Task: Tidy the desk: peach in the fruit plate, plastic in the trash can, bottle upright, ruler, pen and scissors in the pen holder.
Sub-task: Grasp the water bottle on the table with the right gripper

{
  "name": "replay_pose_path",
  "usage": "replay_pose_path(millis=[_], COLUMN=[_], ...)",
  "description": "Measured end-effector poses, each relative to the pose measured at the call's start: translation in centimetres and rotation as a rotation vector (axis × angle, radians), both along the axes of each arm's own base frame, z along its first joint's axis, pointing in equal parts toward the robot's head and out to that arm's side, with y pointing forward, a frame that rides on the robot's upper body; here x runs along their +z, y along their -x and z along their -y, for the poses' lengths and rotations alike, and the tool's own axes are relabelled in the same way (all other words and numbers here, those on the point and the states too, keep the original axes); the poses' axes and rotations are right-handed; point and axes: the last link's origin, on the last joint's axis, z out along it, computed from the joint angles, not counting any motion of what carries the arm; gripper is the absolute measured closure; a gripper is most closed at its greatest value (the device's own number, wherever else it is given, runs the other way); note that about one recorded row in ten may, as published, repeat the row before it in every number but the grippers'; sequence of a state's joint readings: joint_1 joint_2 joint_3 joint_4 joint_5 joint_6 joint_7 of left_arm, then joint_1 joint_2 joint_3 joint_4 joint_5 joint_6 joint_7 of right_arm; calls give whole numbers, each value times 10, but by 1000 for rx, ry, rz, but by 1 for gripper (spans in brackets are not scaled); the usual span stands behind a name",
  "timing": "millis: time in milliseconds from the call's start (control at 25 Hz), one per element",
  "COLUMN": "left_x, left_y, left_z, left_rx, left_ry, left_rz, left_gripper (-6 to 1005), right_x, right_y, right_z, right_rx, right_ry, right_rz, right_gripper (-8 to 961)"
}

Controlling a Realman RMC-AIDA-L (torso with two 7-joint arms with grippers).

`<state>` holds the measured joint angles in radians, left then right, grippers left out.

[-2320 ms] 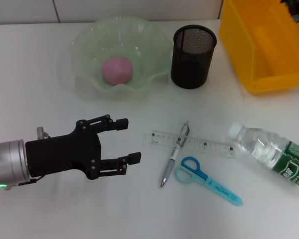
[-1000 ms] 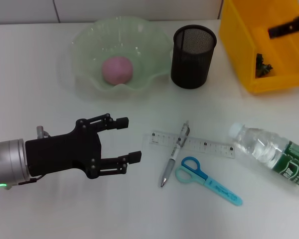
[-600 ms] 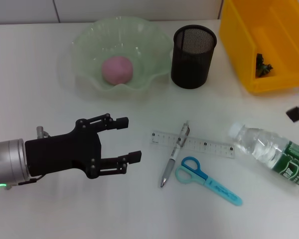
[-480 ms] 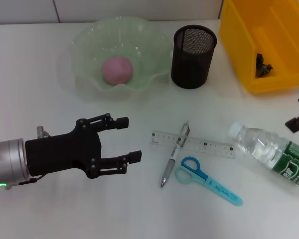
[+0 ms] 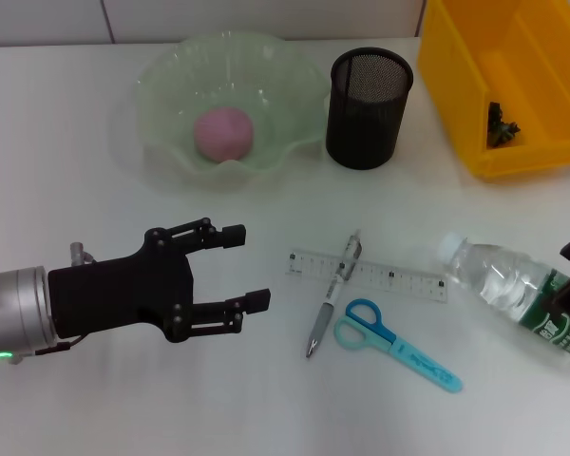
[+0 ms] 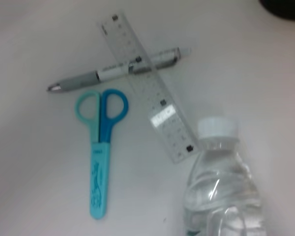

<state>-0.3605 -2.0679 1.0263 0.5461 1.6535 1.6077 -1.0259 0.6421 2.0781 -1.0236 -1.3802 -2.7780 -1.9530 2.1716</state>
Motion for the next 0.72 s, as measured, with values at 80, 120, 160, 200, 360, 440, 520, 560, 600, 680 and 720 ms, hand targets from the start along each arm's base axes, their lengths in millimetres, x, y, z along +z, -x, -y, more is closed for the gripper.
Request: replay_pose_path(millis=[80, 120, 160, 200, 360, 440, 520, 560, 600, 680, 720], left_x=[0, 0, 0, 0, 0, 0, 0, 0, 0, 0, 0], left_y=[1, 1, 1, 1, 1, 1, 1, 1, 1, 1, 1], left_z=[1, 1, 1, 1, 1, 1, 0, 0, 0, 0, -1], left_rx=[2, 2, 3, 3, 4, 4, 5, 4, 4, 3, 3], left_ry=[0, 0, 0, 0, 0, -1, -2, -2, -2, -3, -3], left_rz=[0, 0, 0, 0, 0, -1, -3, -3, -4, -4, -4], left_gripper=[186, 186, 186, 186, 186, 186, 187, 187, 187, 187, 187], right_x=[-3, -4, -6, -8, -17, -22, -26, -29, -31, -36, -38], right_y=[-4, -6, -9, -11, -19, -22, -24, -25, -26, -26, -26], right_z=[0, 0, 0, 0, 0, 0, 0, 0, 0, 0, -1], right_rx=[-8, -15, -24, -32, -56, -64, -69, -72, -74, -77, -75], right_ry=[-1, -3, -5, -5, 0, -3, -1, 1, 6, 7, 7], right_rz=[6, 9, 9, 10, 21, 30, 39, 45, 52, 67, 74], right_gripper=[126, 126, 126, 127, 133, 135, 138, 139, 140, 143, 144])
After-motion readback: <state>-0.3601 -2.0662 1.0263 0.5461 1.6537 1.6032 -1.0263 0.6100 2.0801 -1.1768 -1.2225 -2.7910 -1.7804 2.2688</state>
